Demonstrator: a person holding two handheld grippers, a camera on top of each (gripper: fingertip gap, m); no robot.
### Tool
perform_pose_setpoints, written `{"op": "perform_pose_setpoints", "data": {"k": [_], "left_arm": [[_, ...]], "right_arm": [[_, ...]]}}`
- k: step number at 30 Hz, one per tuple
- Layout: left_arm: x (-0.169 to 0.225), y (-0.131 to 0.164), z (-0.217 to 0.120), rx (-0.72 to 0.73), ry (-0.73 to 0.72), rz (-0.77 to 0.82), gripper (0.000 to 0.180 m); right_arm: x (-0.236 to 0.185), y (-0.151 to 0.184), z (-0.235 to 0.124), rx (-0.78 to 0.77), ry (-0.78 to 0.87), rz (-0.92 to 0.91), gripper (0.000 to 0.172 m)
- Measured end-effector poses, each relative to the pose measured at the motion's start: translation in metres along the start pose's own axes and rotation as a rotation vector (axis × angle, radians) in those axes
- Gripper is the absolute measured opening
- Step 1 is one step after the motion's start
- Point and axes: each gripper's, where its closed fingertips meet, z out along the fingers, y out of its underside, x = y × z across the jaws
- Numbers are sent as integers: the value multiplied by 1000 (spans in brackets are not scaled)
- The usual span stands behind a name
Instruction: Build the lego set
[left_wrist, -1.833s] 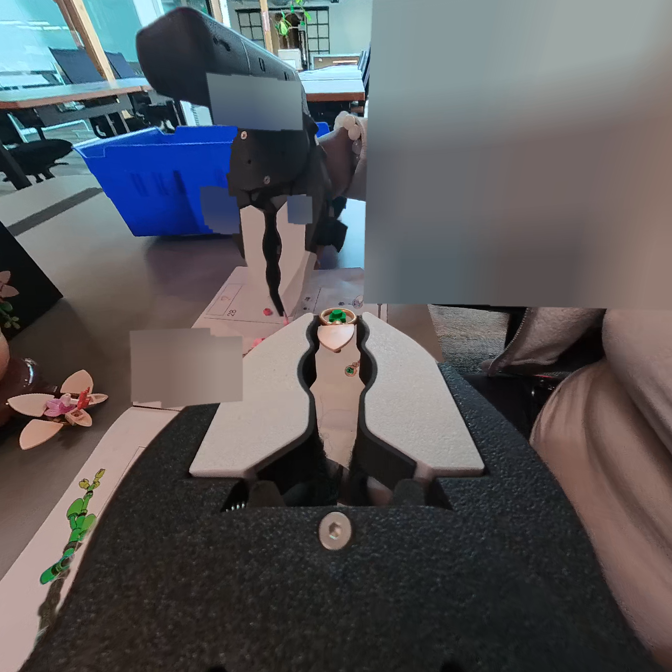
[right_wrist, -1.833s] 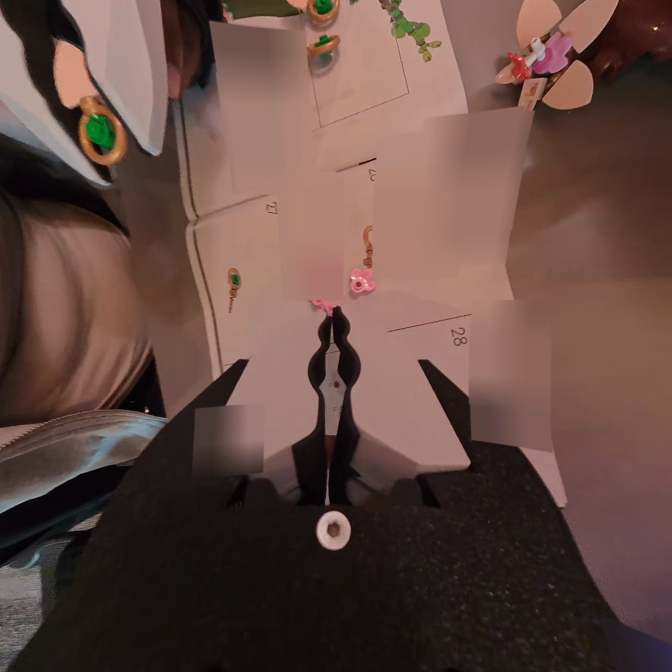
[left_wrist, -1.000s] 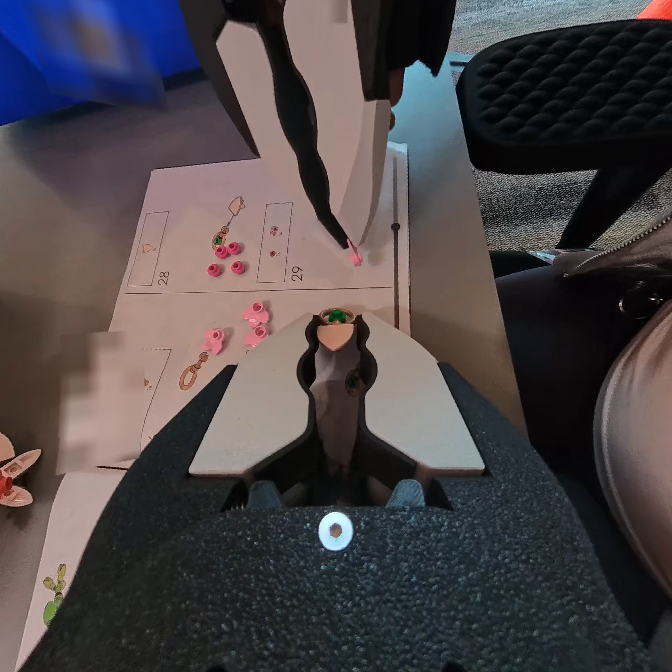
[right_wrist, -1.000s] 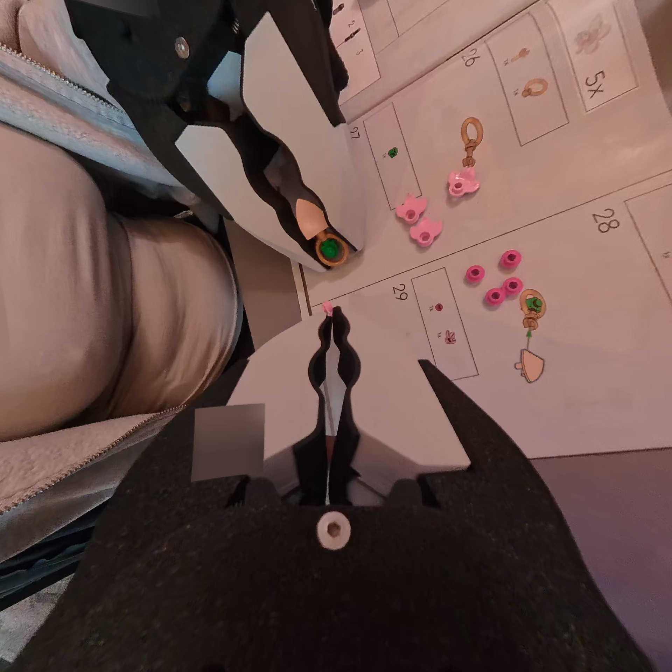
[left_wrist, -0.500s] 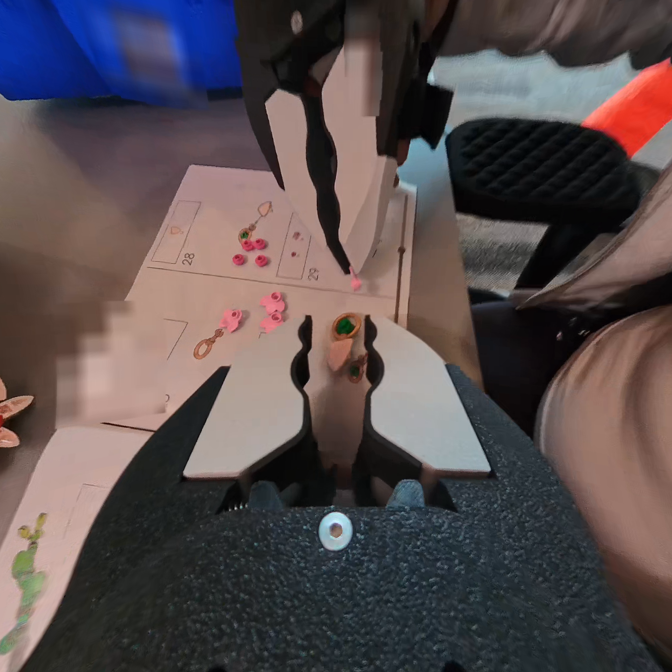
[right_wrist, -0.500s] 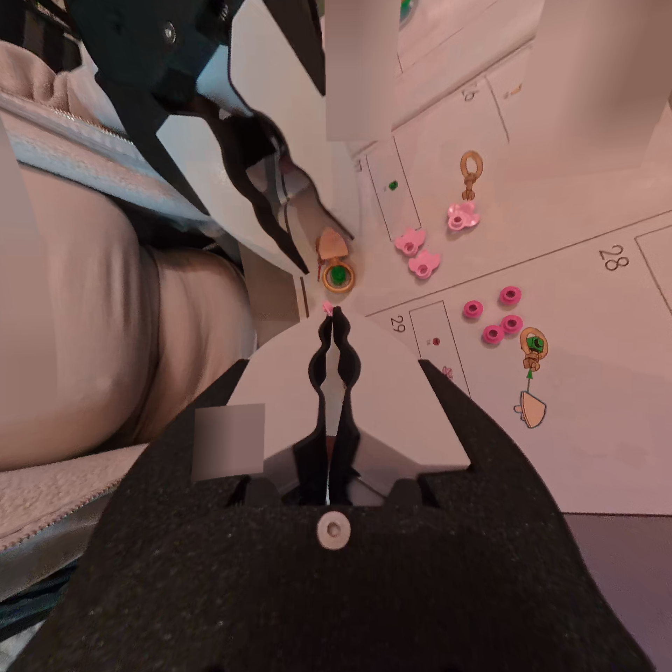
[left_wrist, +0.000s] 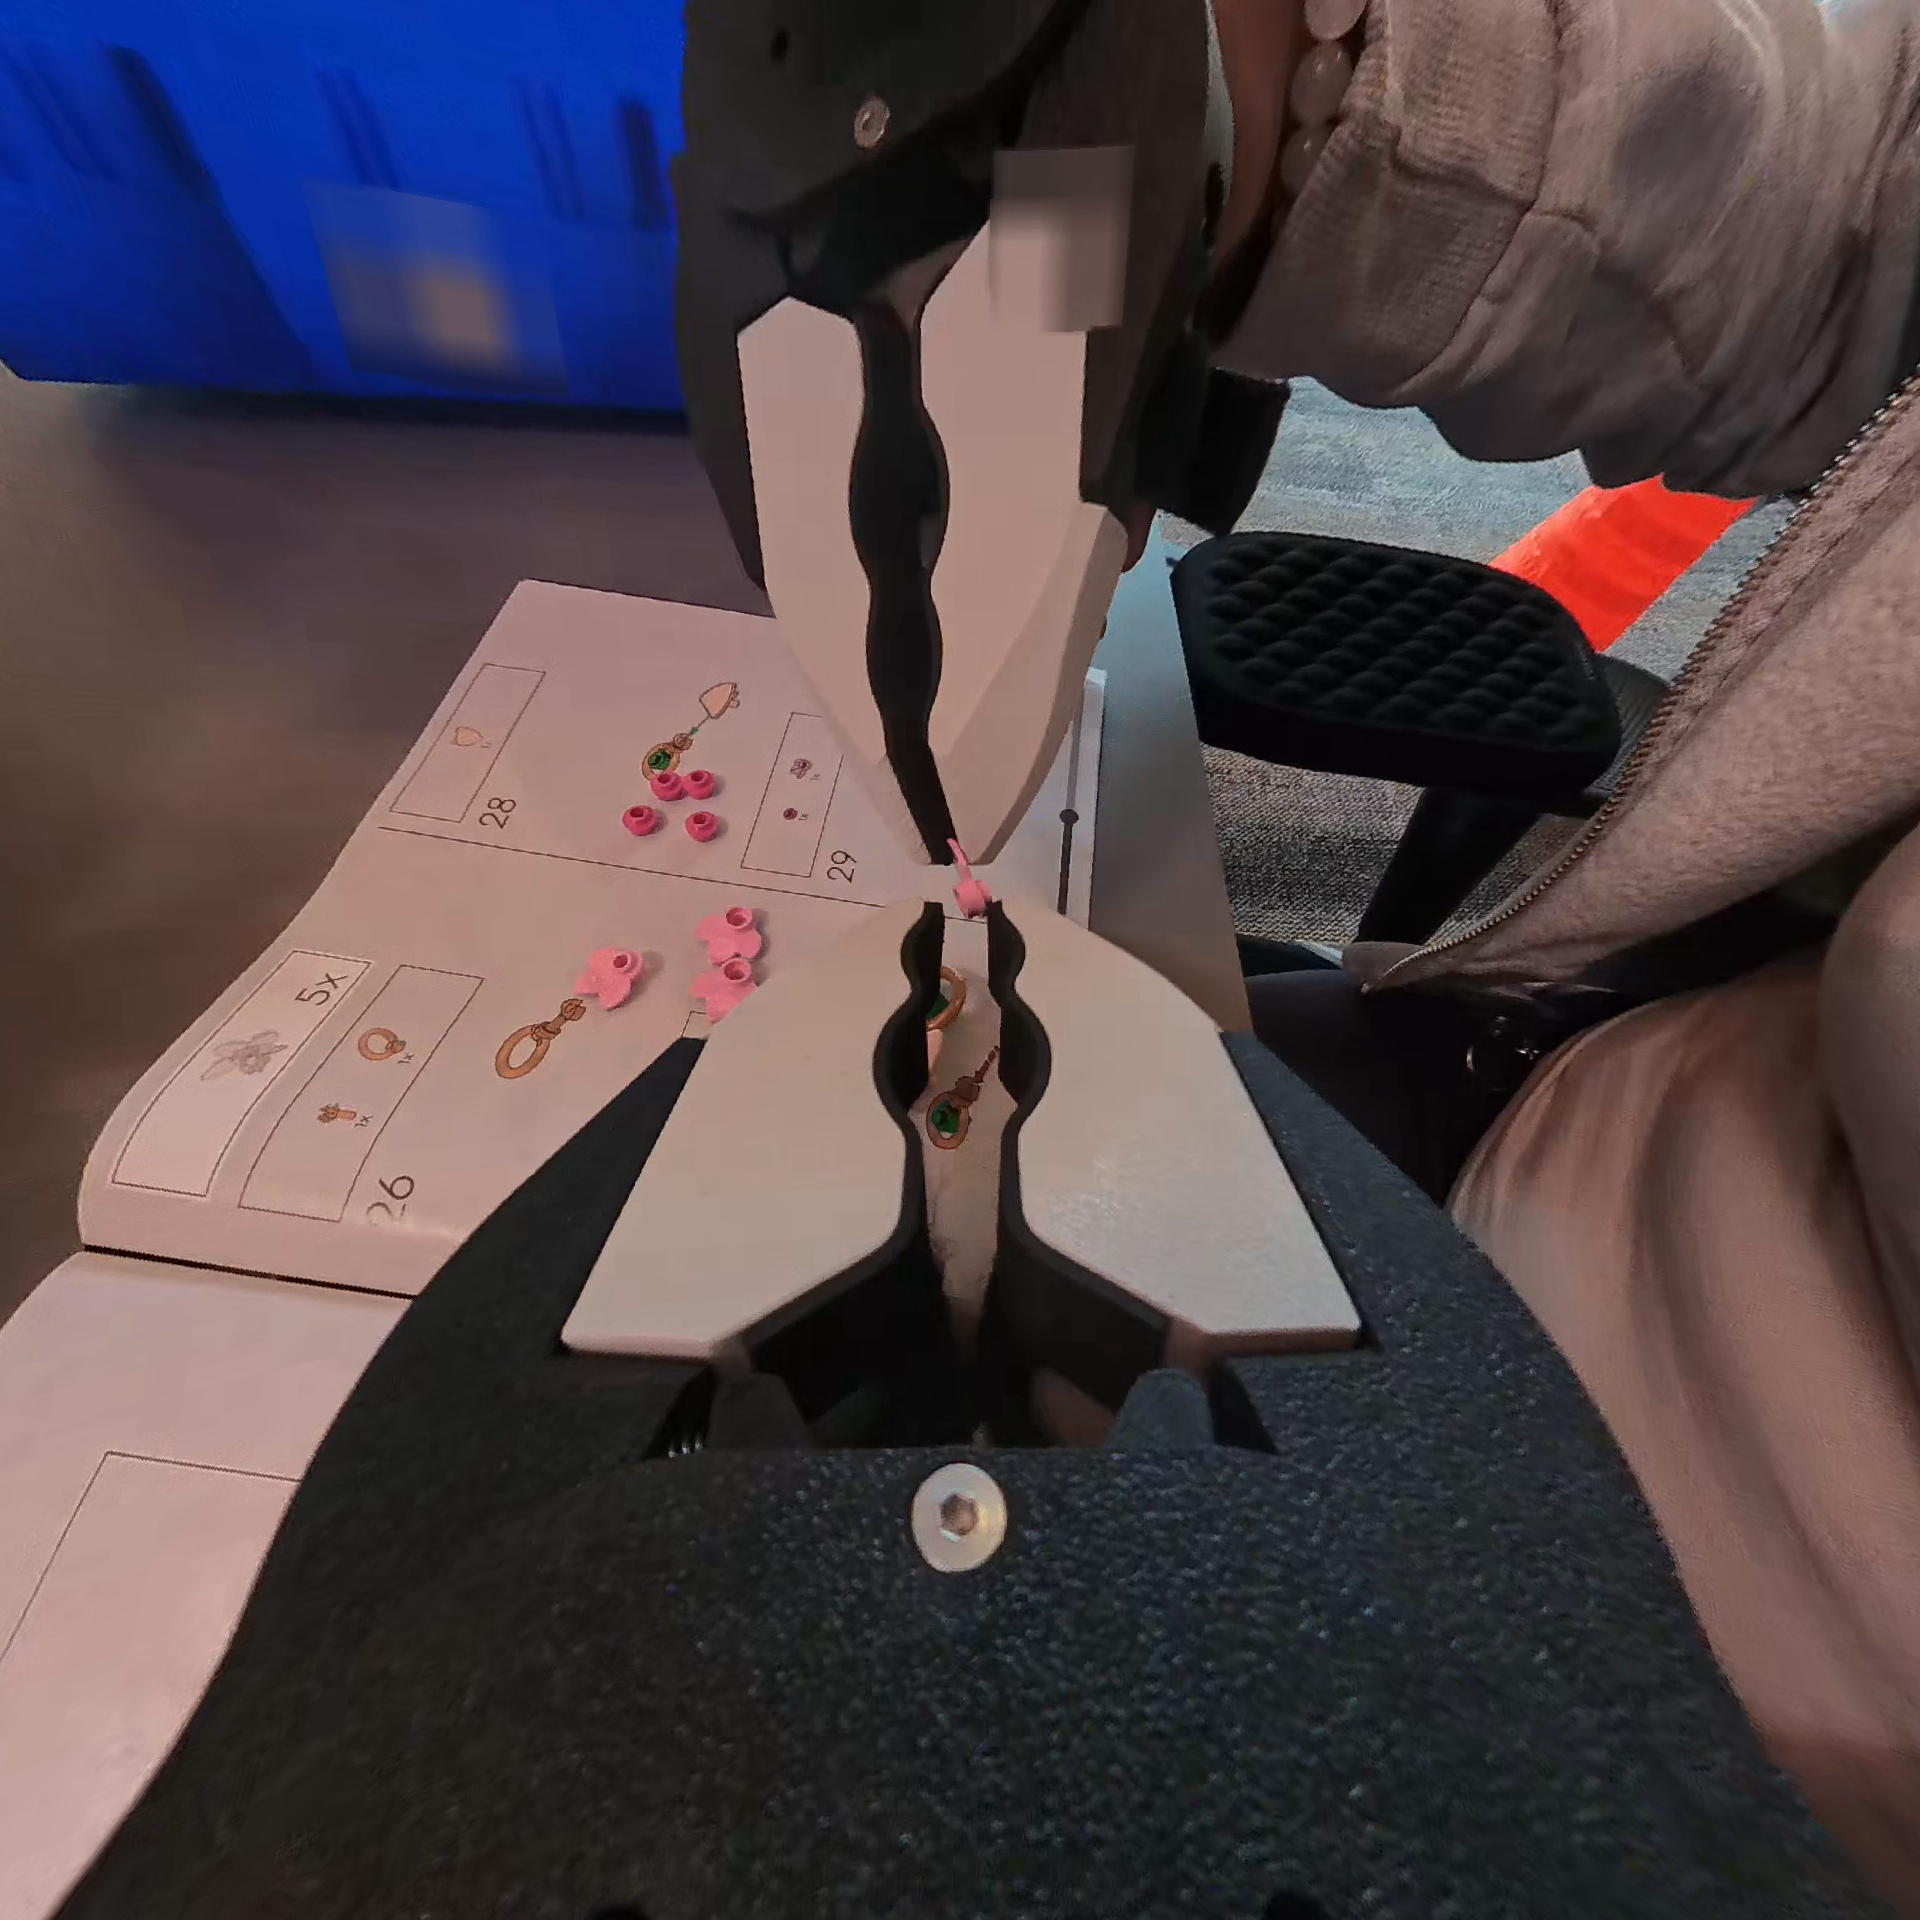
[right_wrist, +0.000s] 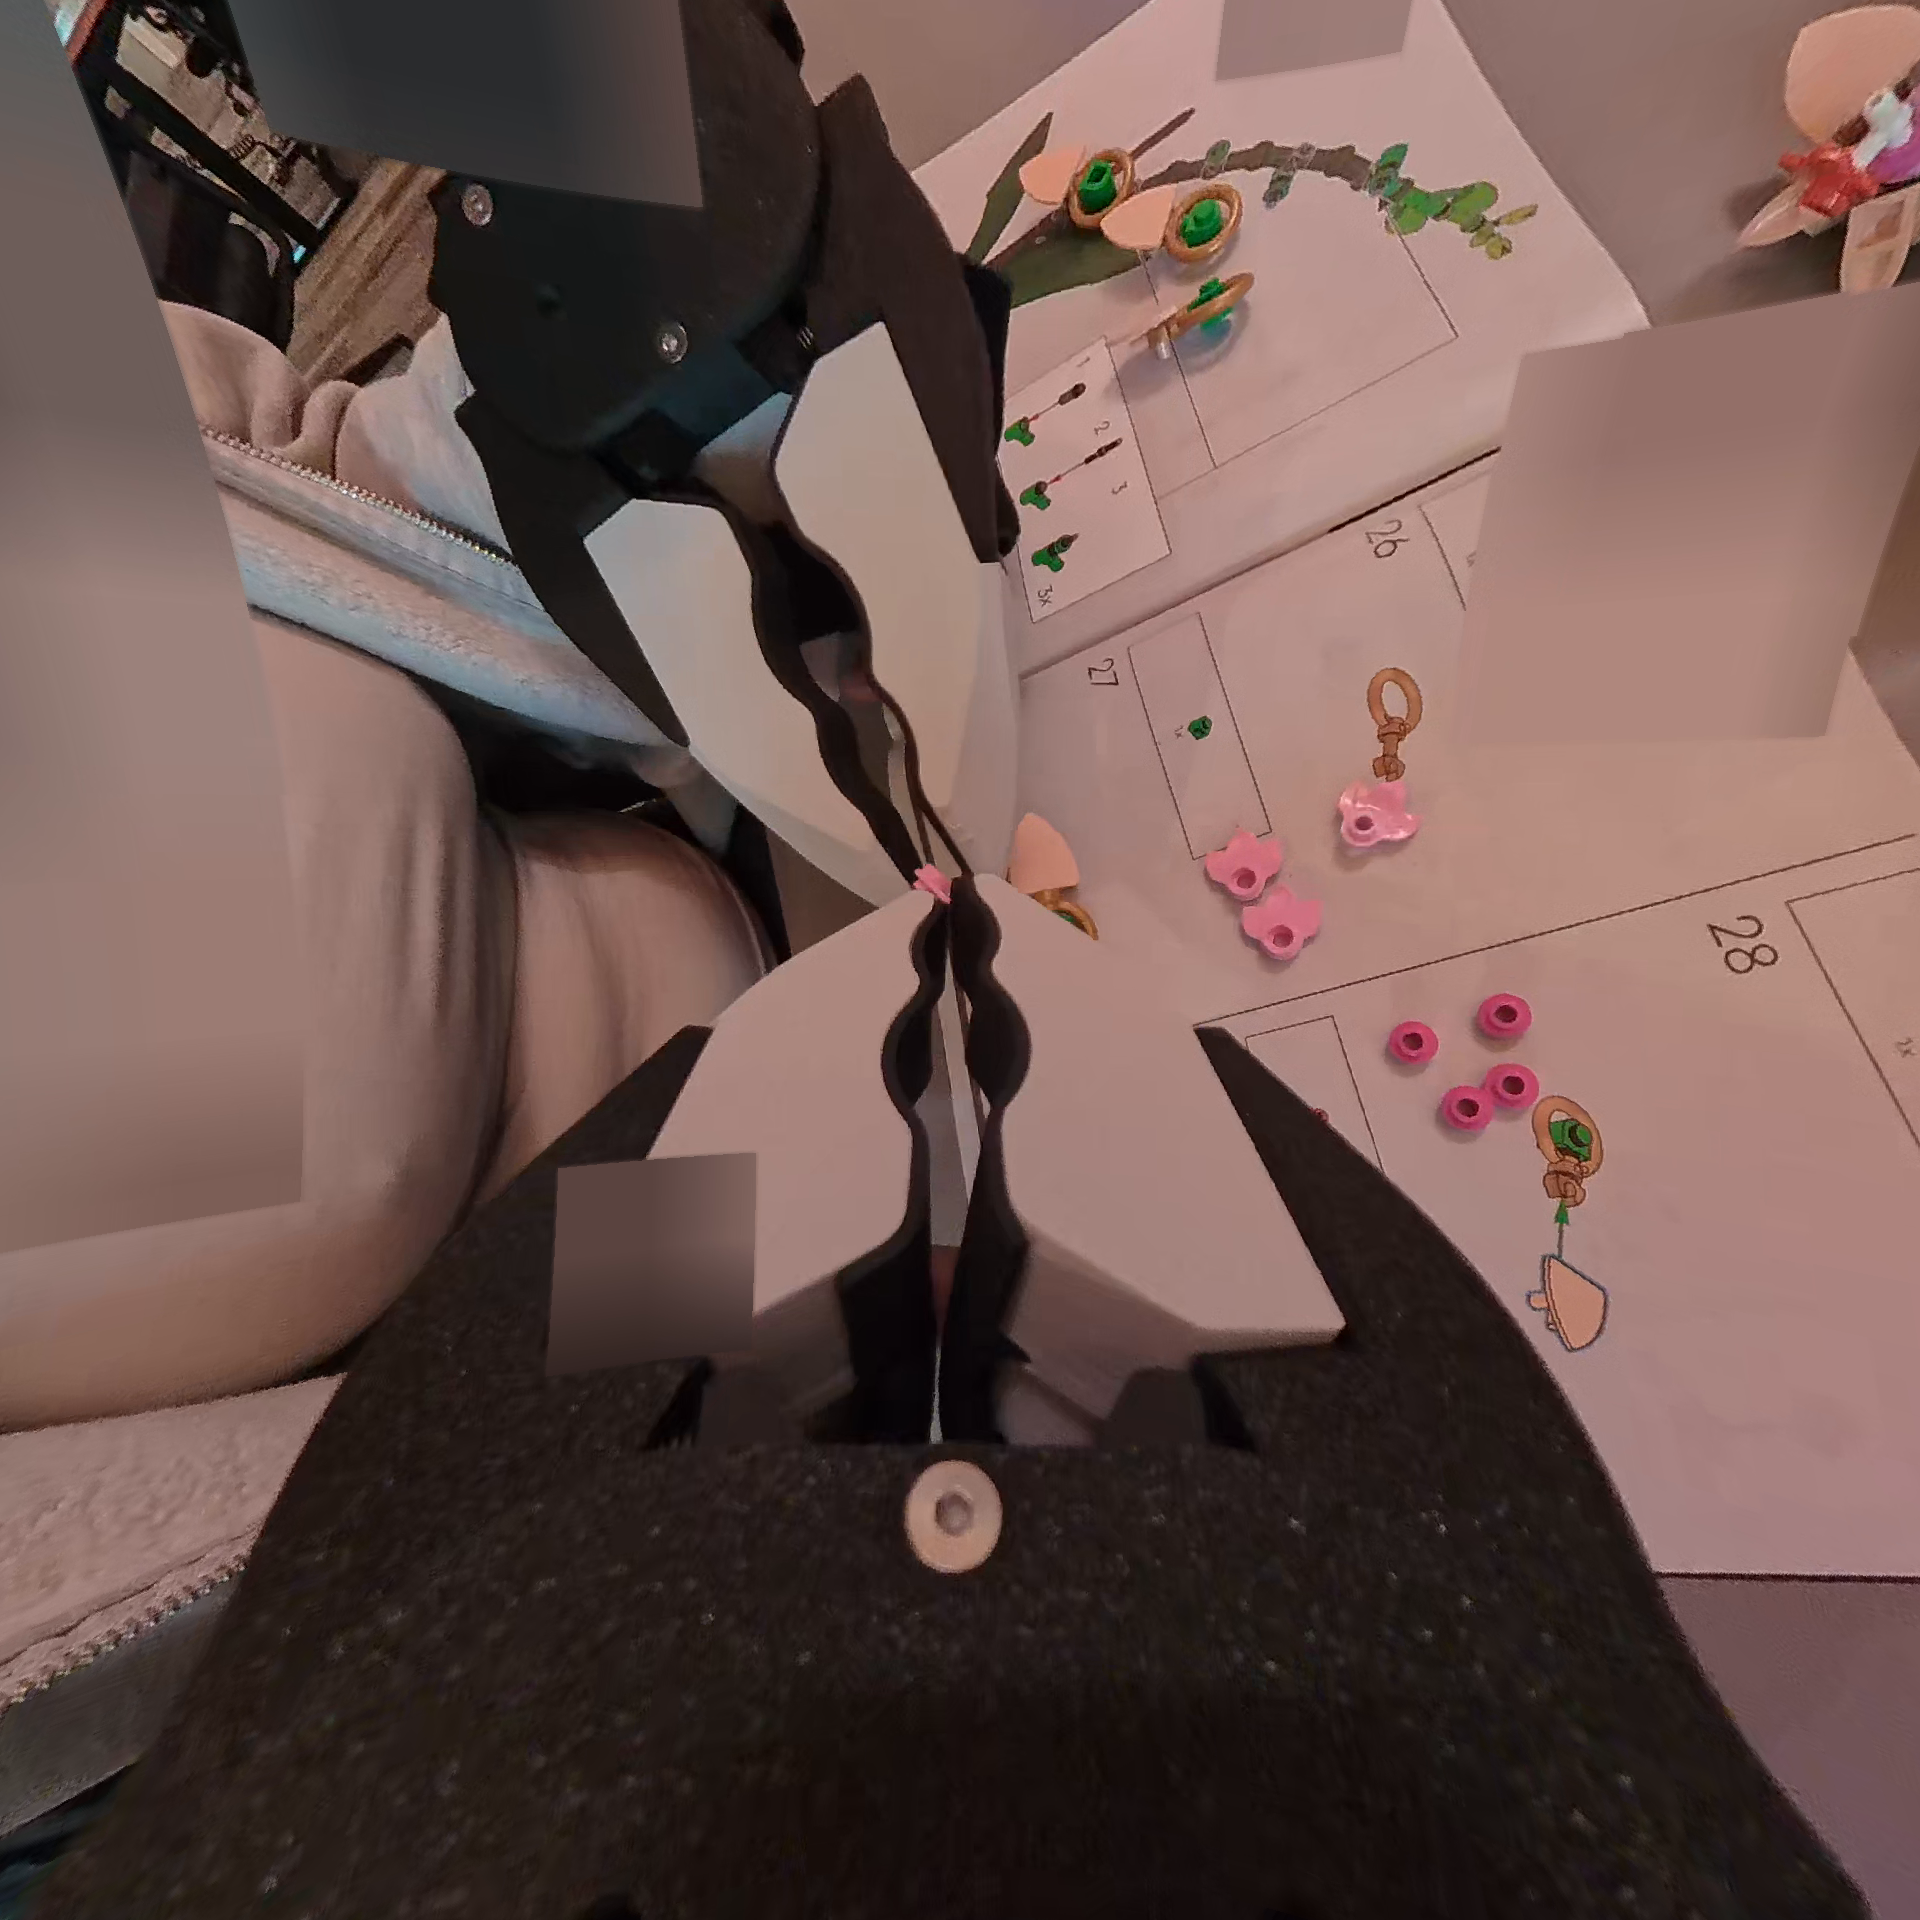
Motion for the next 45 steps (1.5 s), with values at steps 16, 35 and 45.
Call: {"op": "perform_pose_setpoints", "data": {"k": [16,35,45], "left_arm": [[-2,-31,-21,257,146,-391,4],[7,-41,-30,372,371,-724,4],[-6,-24,-40,269,179,-476,14]], "right_arm": [[-17,-33,-16,238,91,-336,24],[-17,-41,-7,117,496,-866,19],[-7,-28,-15,157,431,-679,14]]}}
